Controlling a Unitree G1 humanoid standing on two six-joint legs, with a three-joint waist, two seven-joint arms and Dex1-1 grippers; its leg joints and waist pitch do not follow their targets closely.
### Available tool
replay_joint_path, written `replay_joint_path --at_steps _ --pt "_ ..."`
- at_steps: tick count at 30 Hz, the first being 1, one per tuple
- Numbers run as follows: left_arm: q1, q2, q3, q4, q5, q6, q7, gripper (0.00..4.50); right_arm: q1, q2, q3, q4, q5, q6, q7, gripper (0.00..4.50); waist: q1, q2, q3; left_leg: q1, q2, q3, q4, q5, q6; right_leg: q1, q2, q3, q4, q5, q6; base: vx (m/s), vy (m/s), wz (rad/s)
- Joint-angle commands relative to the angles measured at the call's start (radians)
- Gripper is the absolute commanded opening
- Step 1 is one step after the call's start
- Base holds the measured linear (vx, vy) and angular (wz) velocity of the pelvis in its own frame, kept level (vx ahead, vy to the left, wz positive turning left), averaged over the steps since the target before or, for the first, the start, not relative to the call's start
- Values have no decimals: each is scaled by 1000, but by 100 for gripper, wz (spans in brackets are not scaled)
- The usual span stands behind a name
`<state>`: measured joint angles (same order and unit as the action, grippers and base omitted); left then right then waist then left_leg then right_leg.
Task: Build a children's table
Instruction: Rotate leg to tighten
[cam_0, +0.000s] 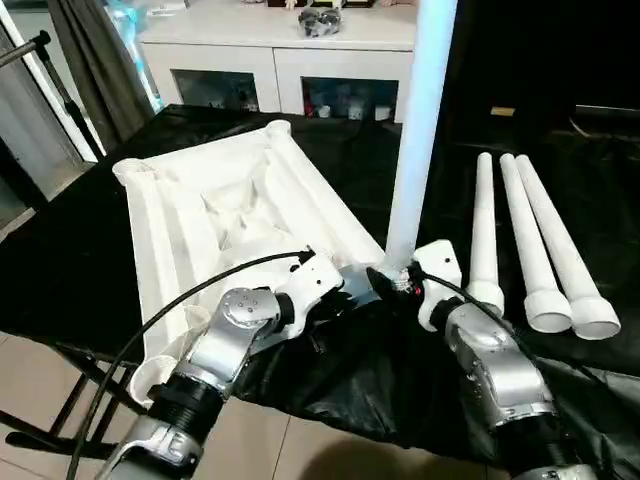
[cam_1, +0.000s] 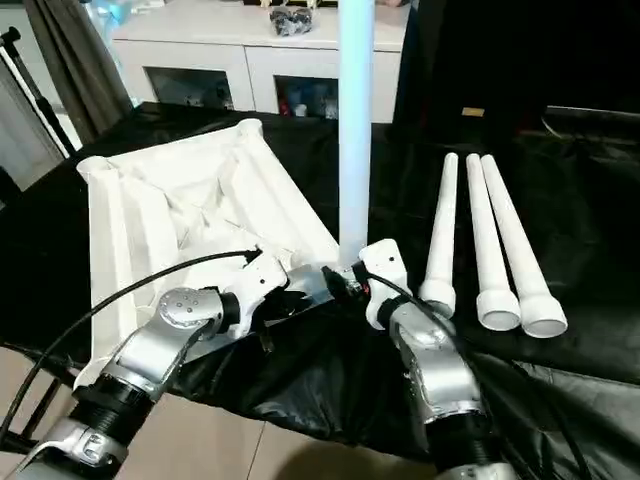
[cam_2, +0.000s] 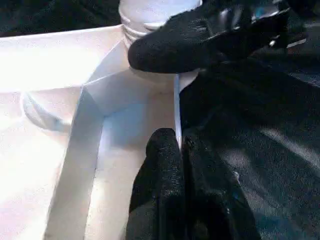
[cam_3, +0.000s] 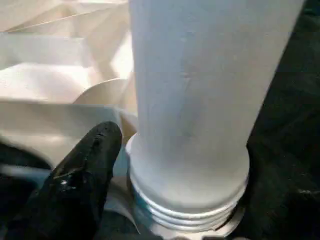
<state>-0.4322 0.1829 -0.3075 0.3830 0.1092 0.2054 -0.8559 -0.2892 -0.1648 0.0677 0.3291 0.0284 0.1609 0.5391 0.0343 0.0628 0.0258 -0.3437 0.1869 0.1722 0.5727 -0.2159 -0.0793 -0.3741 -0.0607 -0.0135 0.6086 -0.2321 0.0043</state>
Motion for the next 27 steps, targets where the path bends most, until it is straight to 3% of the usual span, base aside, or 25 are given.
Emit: replay_joint_path --at_steps 1,2,4,6,10,12,14,19,22,27 --pt "15 -1 -54 2 -25 -30 -62 0 -11 5 69 27 18 2 89 384 1 -15 -29 -12 35 -15 -71 -185 42 28 -66 36 -89 -152 -179 0 0 0" --pt "19 24 -46 -8 -41 -33 -101 0 -18 -30 69 23 31 1 150 384 2 -16 -37 -19 33 -14 -60 -103 62 36 -64 33 -74 -12 -203 0 0 0" --pt "20 64 -38 -17 -58 -41 -158 0 -23 -89 79 11 49 -9 258 384 4 -16 -40 -23 29 -11 -51 -43 93 40 -61 30 -62 122 -226 0 0 0" --pt "19 81 -37 -19 -62 -45 -183 0 -25 -112 84 9 55 -15 300 384 7 -13 -42 -20 32 -10 -46 -30 120 39 -61 27 -54 203 -246 0 0 0" --pt "12 138 -34 -14 -86 -62 -280 0 -34 -185 97 -1 95 -12 462 384 13 -15 -44 -18 35 -9 -41 -4 140 42 -57 23 -44 273 -267 0 0 0" --pt "5 167 -37 2 -90 -73 -324 0 -39 -217 106 -17 127 18 549 384 18 -15 -43 -16 38 -8 -41 -15 145 42 -57 21 -43 260 -273 0 0 0" --pt "-5 185 -44 21 -88 -84 -344 0 -47 -235 117 -14 138 26 590 349 20 -16 -40 -14 40 -6 -42 -40 142 39 -59 21 -47 217 -277 0 0 0" --pt "-26 204 -48 51 -91 -101 -380 0 -62 -250 137 -1 140 33 643 307 25 -17 -34 -9 43 -5 -49 -96 98 35 -63 24 -54 95 -282 0 0 0" --pt "-32 205 -48 61 -92 -108 -386 0 -63 -249 138 -2 146 35 650 294 26 -18 -37 -11 41 -6 -47 -75 93 38 -63 25 -50 129 -283 0 0 0" --pt "-34 186 -40 61 -105 -100 -374 0 -37 -235 143 -26 157 43 636 275 29 -20 -40 -13 39 -6 -42 -36 112 40 -62 24 -44 201 -285 0 0 0"
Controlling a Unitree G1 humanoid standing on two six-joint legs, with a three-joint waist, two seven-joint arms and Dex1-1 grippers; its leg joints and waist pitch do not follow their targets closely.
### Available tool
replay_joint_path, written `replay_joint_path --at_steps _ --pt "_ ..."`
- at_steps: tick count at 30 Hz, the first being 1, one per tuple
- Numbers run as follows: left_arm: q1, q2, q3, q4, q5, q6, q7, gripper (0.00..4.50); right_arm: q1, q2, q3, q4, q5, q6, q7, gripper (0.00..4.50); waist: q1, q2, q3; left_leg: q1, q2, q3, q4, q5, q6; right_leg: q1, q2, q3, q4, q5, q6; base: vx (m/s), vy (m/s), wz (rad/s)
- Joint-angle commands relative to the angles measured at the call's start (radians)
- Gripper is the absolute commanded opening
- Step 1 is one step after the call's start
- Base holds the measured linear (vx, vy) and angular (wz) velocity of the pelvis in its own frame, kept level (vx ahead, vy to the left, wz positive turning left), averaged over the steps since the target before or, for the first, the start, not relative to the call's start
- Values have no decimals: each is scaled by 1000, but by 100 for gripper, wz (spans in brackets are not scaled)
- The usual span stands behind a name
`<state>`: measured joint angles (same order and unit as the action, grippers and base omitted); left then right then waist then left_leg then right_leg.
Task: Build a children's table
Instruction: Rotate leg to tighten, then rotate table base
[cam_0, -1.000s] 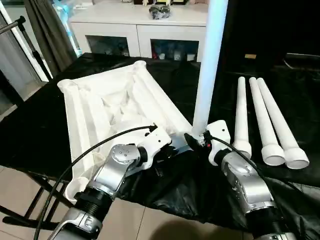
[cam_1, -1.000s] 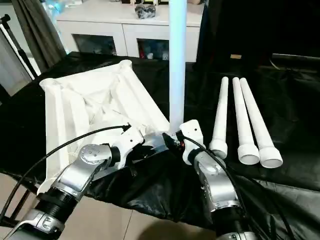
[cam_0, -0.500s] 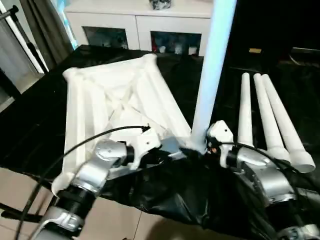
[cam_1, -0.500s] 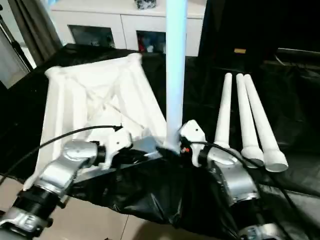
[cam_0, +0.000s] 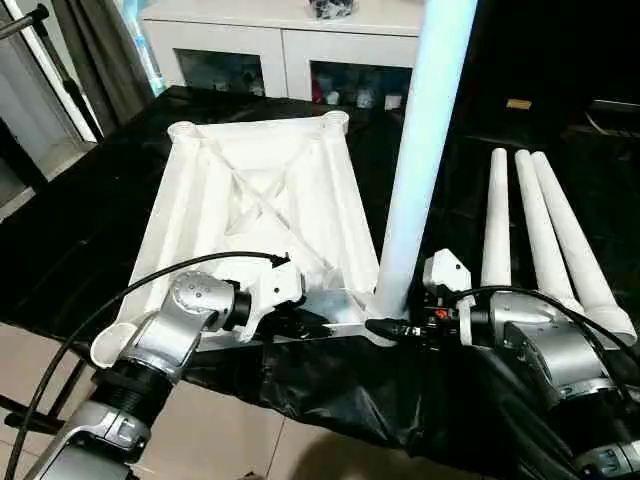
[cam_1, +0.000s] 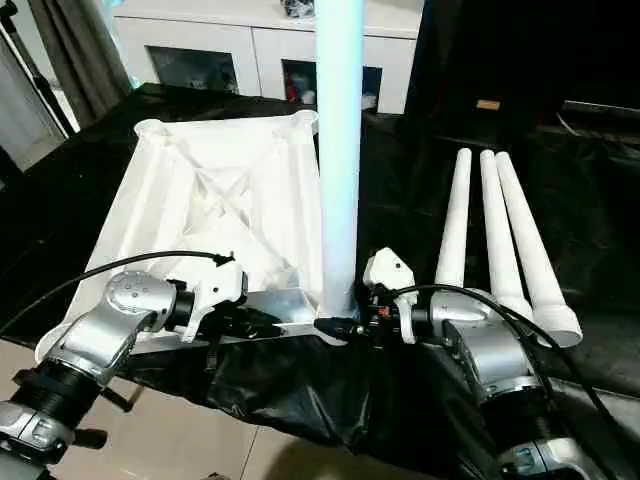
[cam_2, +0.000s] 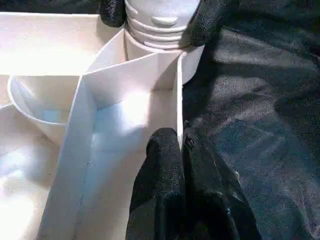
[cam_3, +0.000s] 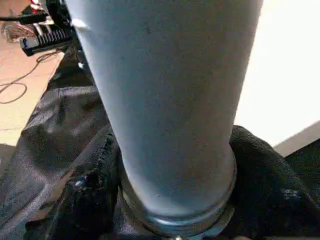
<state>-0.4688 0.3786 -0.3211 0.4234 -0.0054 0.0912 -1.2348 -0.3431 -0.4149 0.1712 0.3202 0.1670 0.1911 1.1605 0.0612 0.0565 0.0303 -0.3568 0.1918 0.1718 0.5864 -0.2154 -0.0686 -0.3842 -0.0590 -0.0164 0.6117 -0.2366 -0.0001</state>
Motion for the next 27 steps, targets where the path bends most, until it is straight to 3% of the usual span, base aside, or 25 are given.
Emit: replay_joint_path --at_steps 1,3,5,7,10,11,14,18,19,20,22,24,27 --pt "9 -26 -24 13 7 28 32 0 40 37 31 -26 6 8 -34 274 1 -14 -41 -1 36 -4 -57 -44 102 47 -65 27 -49 194 -280 0 0 0" --pt "15 -47 -22 7 18 38 80 0 63 66 16 -30 -8 5 -105 273 3 -14 -38 1 36 -6 -61 -69 91 47 -66 27 -55 144 -274 0 0 0" --pt "15 -84 -18 5 41 70 164 0 78 110 -5 -11 -49 -7 -239 272 -5 -13 -28 6 37 -7 -74 -153 48 41 -70 29 -72 -17 -259 0 0 0" --pt "16 -111 -14 1 51 92 215 0 84 140 -19 3 -72 -13 -325 272 -9 -12 -25 11 36 -9 -81 -202 18 40 -69 32 -82 -136 -239 0 0 0" --pt "27 -225 -10 -24 76 151 377 0 98 254 -69 38 -109 8 -578 272 -17 -8 -21 12 37 -11 -89 -241 -12 34 -71 37 -92 -232 -207 0 0 0" --pt "28 -233 -11 -25 78 154 388 0 98 262 -72 39 -111 8 -593 272 -20 -12 -19 12 35 -13 -90 -257 -13 32 -71 36 -99 -276 -190 0 0 0" --pt "46 -322 -28 -44 103 202 496 0 112 354 -70 19 -128 22 -714 272 -22 -8 -24 9 34 -15 -90 -239 -8 31 -70 39 -101 -271 -165 0 0 0" --pt "51 -349 -34 -46 118 215 542 0 116 384 -43 4 -158 -4 -761 272 -17 -5 -30 6 30 -12 -84 -190 10 34 -68 40 -97 -189 -162 0 0 0" --pt "49 -347 -34 -44 126 214 551 0 114 387 -46 7 -160 -14 -772 328 -17 -5 -30 4 31 -12 -83 -182 13 34 -67 40 -96 -174 -163 0 0 0" --pt "46 -345 -32 -42 130 212 553 0 111 390 -57 10 -152 -17 -776 342 -15 -5 -33 2 29 -12 -82 -164 17 38 -67 38 -93 -142 -165 0 0 0" --pt "40 -339 -26 -39 138 211 555 0 104 390 -77 16 -140 -17 -779 347 -13 -2 -36 0 29 -13 -80 -147 23 41 -67 36 -88 -94 -170 0 0 0" --pt "36 -332 -21 -33 142 204 552 0 99 376 -74 19 -149 -22 -776 377 -12 -1 -35 -1 29 -13 -82 -156 23 41 -67 35 -89 -102 -171 0 0 0" --pt "35 -325 -17 -30 146 197 551 0 98 357 -72 13 -166 -25 -780 387 -12 -3 -33 1 30 -13 -85 -180 14 39 -67 36 -92 -140 -165 0 0 0"
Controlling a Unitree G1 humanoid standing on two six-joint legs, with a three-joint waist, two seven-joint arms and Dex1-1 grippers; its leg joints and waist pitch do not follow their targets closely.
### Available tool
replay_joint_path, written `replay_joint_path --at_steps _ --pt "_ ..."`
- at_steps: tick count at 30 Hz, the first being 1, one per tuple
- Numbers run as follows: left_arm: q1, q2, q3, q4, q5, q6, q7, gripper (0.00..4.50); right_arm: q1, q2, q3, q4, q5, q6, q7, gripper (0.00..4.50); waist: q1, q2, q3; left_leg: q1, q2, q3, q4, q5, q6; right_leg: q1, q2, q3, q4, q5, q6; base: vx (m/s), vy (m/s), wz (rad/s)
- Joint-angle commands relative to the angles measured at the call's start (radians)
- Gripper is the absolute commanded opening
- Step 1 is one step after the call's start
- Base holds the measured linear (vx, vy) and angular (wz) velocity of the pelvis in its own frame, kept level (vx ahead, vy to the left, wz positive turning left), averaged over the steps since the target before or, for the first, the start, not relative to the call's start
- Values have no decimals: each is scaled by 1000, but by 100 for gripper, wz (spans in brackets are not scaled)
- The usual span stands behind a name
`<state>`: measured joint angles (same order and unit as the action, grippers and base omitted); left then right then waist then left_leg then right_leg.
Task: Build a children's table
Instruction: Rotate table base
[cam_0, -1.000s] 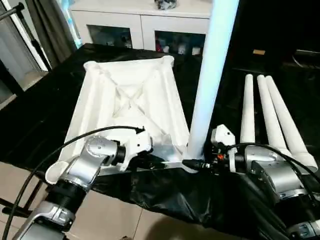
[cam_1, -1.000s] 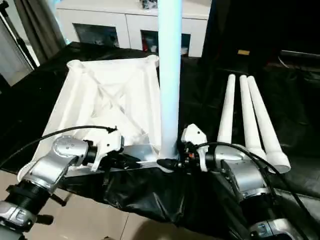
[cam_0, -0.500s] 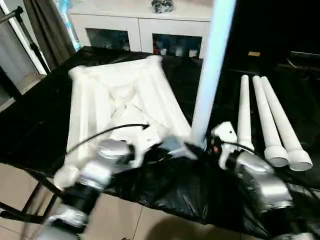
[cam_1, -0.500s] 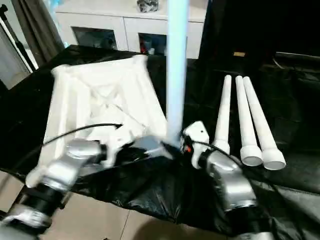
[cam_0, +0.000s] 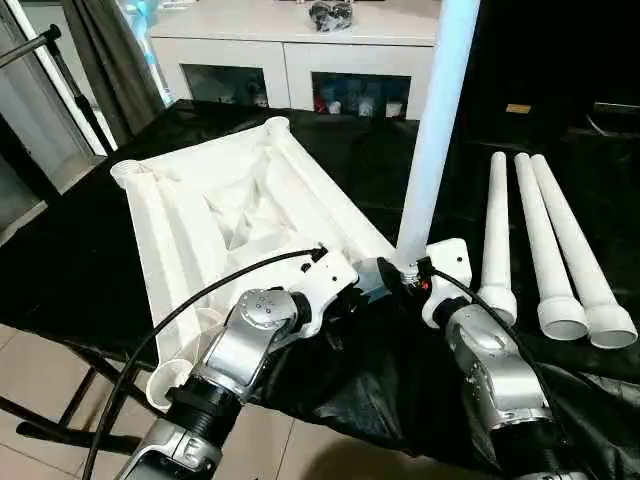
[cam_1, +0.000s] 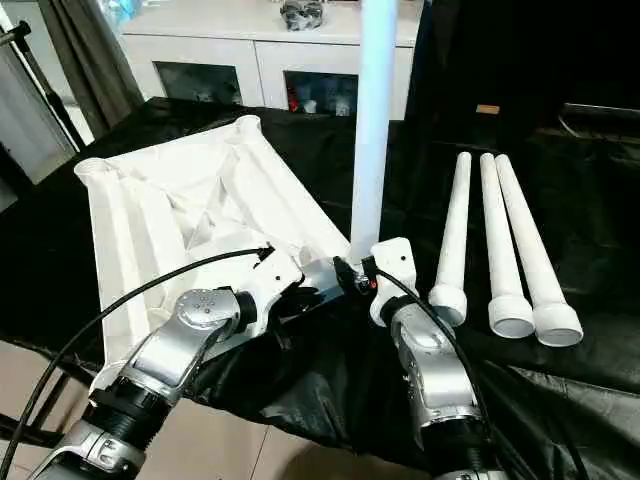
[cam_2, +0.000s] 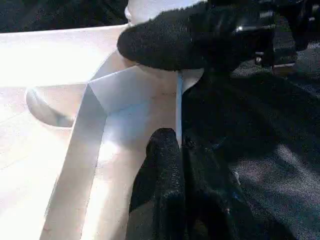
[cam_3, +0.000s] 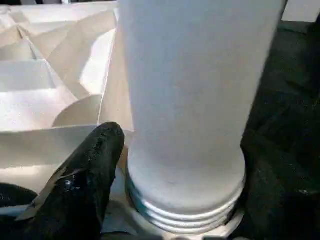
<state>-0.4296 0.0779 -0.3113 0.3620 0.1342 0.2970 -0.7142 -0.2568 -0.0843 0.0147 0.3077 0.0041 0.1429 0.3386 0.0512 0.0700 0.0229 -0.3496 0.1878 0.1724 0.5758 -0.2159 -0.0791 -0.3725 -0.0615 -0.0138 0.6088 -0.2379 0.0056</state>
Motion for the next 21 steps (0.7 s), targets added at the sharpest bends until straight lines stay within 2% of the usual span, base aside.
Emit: replay_joint_path --at_steps 1,3,4,6,7,8,12,14,16,17,18,19,20,21 --pt "-4 -22 -26 32 6 -13 28 0 16 12 85 14 -5 23 52 387 -3 -22 -25 -7 34 -13 -75 -183 25 28 -65 34 -91 -146 -169 0 0 0" --pt "-5 -16 -27 39 5 -27 27 0 46 -53 79 -56 14 35 121 387 2 -21 -25 -4 36 -13 -74 -188 27 28 -65 35 -93 -162 -157 0 0 0" --pt "-4 -16 -27 41 4 -29 25 0 54 -70 79 -73 20 37 142 387 3 -28 -25 -3 36 -12 -72 -184 32 29 -63 36 -93 -152 -154 0 0 0" --pt "-6 -13 -26 46 4 -36 26 0 77 -112 75 -116 36 40 192 387 11 -28 -28 -10 35 -12 -67 -134 52 33 -64 35 -85 -77 -155 0 0 0" --pt "-10 -12 -23 53 4 -43 28 0 91 -143 63 -147 51 48 222 387 11 -33 -28 -10 34 -11 -66 -128 55 35 -63 35 -86 -67 -154 0 0 0" --pt "-16 -11 -20 61 5 -51 31 0 103 -174 48 -176 65 61 251 387 11 -32 -29 -11 33 -11 -64 -122 60 35 -64 34 -83 -59 -157 0 0 0" --pt "-39 -15 12 97 -9 -70 57 0 140 -292 1 -267 117 113 352 387 13 -35 -26 -12 33 -12 -65 -139 74 35 -65 32 -90 -129 -146 0 0 0" --pt "-41 -17 23 95 -25 -68 48 55 153 -328 -9 -293 135 128 385 392 11 -39 -26 -13 33 -12 -63 -135 78 34 -65 33 -92 -146 -149 0 0 0" --pt "-44 -12 35 76 -35 -90 52 58 175 -377 -22 -338 168 165 438 392 15 -36 -28 -14 34 -13 -60 -119 87 37 -64 33 -90 -127 -153 0 0 0" --pt "-44 -12 46 61 -44 -96 54 69 183 -393 -22 -356 182 181 458 392 15 -36 -33 -14 35 -13 -55 -94 96 37 -63 33 -84 -70 -163 0 0 0" --pt "-44 -13 63 43 -61 -88 54 85 189 -402 -17 -369 188 189 471 392 14 -39 -38 -22 31 -14 -49 -48 108 43 -62 31 -73 19 -175 0 0 0" --pt "-47 -13 85 24 -80 -82 60 85 192 -407 -8 -382 189 202 474 392 17 -33 -43 -23 33 -16 -44 -4 118 42 -61 30 -61 117 -190 0 0 0" --pt "-55 -7 116 -2 -97 -63 77 85 191 -400 10 -389 175 213 463 392 13 -33 -48 -29 32 -18 -38 40 129 44 -58 26 -48 230 -212 0 0 0" --pt "-60 1 139 -21 -109 -49 88 85 188 -391 25 -387 160 218 451 392 11 -35 -48 -27 31 -17 -36 49 131 43 -56 25 -46 272 -220 0 0 0"
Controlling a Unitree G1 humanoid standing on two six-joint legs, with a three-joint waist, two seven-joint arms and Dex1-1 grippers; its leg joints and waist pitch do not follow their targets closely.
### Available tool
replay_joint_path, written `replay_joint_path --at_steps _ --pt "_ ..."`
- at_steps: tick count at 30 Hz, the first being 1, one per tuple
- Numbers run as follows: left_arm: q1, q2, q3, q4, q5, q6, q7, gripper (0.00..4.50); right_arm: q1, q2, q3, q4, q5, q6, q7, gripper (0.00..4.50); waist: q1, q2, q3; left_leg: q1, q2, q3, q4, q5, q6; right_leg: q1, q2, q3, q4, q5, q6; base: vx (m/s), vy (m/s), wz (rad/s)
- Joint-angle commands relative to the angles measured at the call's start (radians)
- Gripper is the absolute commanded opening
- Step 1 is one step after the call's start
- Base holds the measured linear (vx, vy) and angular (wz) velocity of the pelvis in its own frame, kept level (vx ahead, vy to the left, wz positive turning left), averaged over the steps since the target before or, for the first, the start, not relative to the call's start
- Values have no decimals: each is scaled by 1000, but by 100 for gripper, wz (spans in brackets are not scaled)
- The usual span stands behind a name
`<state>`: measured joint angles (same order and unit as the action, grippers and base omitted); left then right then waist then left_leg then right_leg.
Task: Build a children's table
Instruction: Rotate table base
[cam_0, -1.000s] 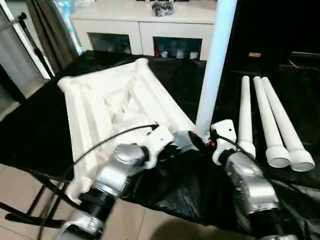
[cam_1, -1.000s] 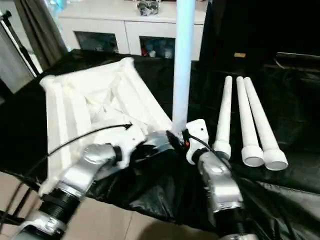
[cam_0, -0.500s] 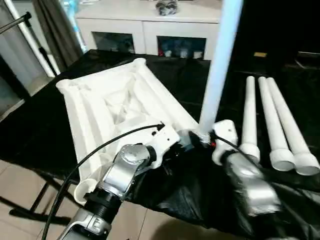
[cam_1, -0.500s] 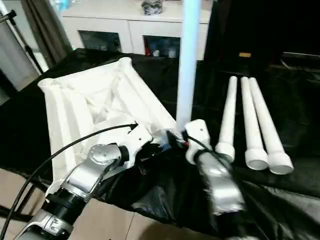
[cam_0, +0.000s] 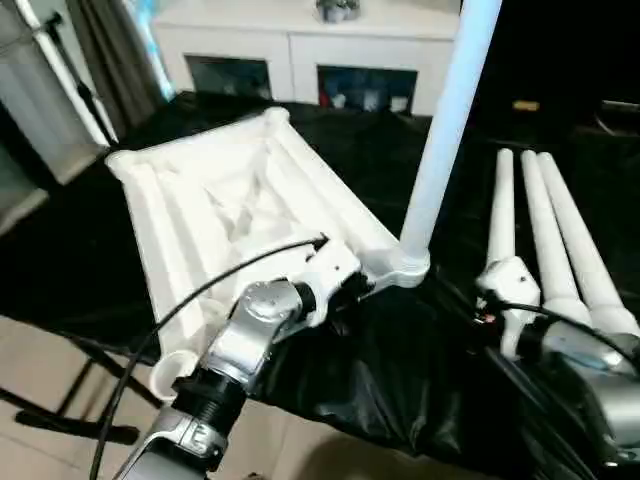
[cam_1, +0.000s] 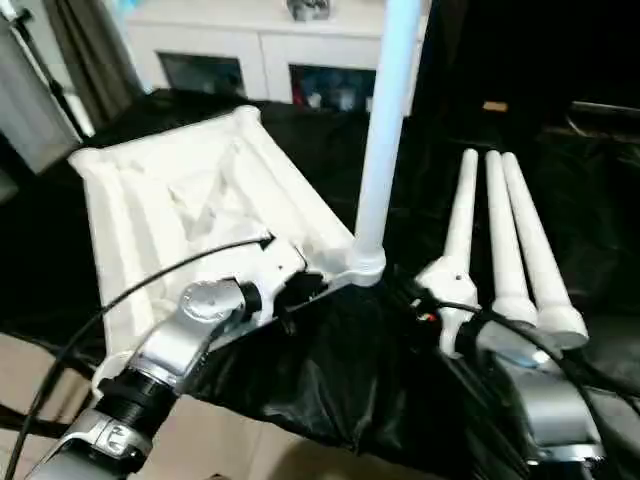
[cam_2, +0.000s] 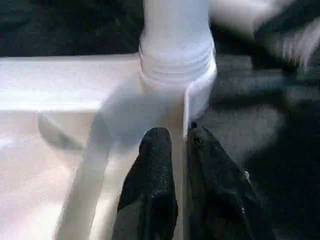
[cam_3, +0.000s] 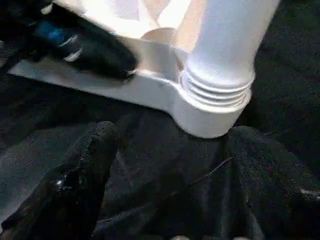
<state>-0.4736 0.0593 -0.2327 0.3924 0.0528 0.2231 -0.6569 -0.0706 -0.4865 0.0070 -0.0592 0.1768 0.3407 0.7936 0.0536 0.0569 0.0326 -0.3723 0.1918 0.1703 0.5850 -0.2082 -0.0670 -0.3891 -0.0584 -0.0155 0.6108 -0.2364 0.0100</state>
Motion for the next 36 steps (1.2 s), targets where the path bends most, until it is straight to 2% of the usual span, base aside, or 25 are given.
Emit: replay_joint_path --at_steps 1,2,3,5,7,8,9,10,11,12,14,15,16,17,18,19,22,23,28,29,32,34,36 --pt "-17 23 70 -59 -31 29 35 85 0 15 39 -19 -18 22 -9 392 5 -24 -60 -6 25 -14 -41 57 128 61 -58 25 -42 335 -241 0 0 0" --pt "-20 34 90 -77 -36 40 48 85 -6 28 55 -11 -37 20 -25 392 6 -25 -60 -4 24 -13 -39 58 131 59 -58 25 -40 354 -246 0 0 0" --pt "-19 73 142 -124 -33 76 81 85 -21 63 86 7 -65 25 -65 392 5 -25 -58 -5 21 -11 -38 40 137 58 -57 25 -40 361 -255 0 0 0" --pt "-12 114 182 -160 -21 102 113 85 -31 85 112 12 -73 38 -92 392 2 -23 -57 -4 21 -12 -40 24 128 57 -56 23 -41 326 -254 0 0 0" --pt "5 157 228 -200 -10 133 141 85 -35 103 135 13 -85 59 -116 392 4 -21 -52 3 27 -11 -45 -18 108 53 -56 24 -47 218 -248 0 0 0" --pt "17 179 252 -220 -5 151 157 85 -35 109 145 13 -94 68 -123 392 6 -20 -51 3 28 -12 -47 -17 101 51 -55 24 -48 201 -246 0 0 0" --pt "17 179 252 -220 -5 151 157 85 -35 109 145 13 -94 68 -123 392 7 -18 -52 5 30 -12 -46 -15 96 51 -56 25 -46 200 -245 0 0 0" --pt "46 226 284 -253 16 178 171 50 -32 115 161 9 -102 87 -129 373 9 -20 -52 6 30 -11 -46 -10 90 50 -54 24 -46 202 -243 0 0 0" --pt "77 272 309 -285 42 209 184 50 -29 118 175 3 -108 106 -133 373 12 -17 -54 8 32 -14 -46 -4 86 50 -56 25 -41 212 -244 0 0 0" --pt "94 296 320 -303 57 226 191 50 -28 120 182 0 -111 116 -133 362 11 -15 -53 5 30 -13 -47 5 85 49 -54 24 -40 221 -237 0 0 0" --pt "115 328 337 -316 88 250 208 50 -28 122 190 1 -115 122 -133 354 12 -14 -53 7 28 -13 -46 9 72 48 -53 24 -40 239 -232 0 0 0" --pt "150 384 359 -325 125 282 236 26 -33 133 202 10 -123 137 -144 337 12 -17 -53 8 27 -11 -46 4 71 47 -52 24 -41 239 -232 0 0 0" --pt "161 401 366 -323 127 292 244 10 -36 137 206 14 -126 138 -149 327 13 -15 -52 5 25 -13 -47 2 65 47 -53 24 -39 238 -227 0 0 0" --pt "163 404 367 -323 126 295 245 4 -37 138 208 15 -126 138 -151 320 14 -14 -51 7 25 -13 -48 -3 60 46 -53 24 -39 232 -226 0 0 0" --pt "173 421 364 -309 127 299 249 8 -43 144 214 21 -129 139 -159 315 20 -13 -51 14 29 -12 -49 -24 46 41 -53 25 -42 212 -232 0 0 0" --pt "173 421 364 -309 127 299 249 9 -43 144 214 21 -129 139 -159 306 20 -13 -51 14 29 -12 -49 -24 46 41 -53 25 -42 212 -232 0 0 0" --pt "189 446 344 -273 127 306 238 0 -64 157 228 47 -147 132 -178 275 30 -11 -50 13 27 -13 -52 -51 15 39 -53 25 -41 185 -226 0 0 0" --pt "199 449 309 -247 103 280 171 0 -88 172 229 83 -159 120 -199 269 34 -8 -50 13 26 -14 -53 -59 6 37 -55 25 -42 177 -223 0 0 0" --pt "198 475 243 -200 108 287 86 0 -136 191 232 146 -175 107 -227 228 34 -5 -49 14 25 -13 -58 -120 -24 38 -57 27 -47 112 -216 0 0 0" --pt "195 483 222 -196 102 288 45 0 -154 197 232 169 -179 100 -232 222 30 -4 -46 12 24 -14 -61 -144 -32 38 -57 27 -50 86 -211 0 0 0" --pt "195 494 197 -198 97 292 12 0 -167 201 234 188 -184 94 -234 197 31 -2 -46 16 25 -13 -63 -170 -39 34 -59 29 -53 38 -211 0 0 0" --pt "195 510 171 -200 95 294 -25 0 -178 204 235 204 -186 89 -238 176 32 -2 -46 15 25 -13 -63 -161 -38 35 -60 30 -53 43 -211 0 0 0" --pt "197 549 115 -207 96 292 -115 0 -201 213 238 240 -191 79 -247 161 32 -1 -47 12 23 -14 -63 -152 -36 35 -59 30 -50 53 -213 0 0 0"
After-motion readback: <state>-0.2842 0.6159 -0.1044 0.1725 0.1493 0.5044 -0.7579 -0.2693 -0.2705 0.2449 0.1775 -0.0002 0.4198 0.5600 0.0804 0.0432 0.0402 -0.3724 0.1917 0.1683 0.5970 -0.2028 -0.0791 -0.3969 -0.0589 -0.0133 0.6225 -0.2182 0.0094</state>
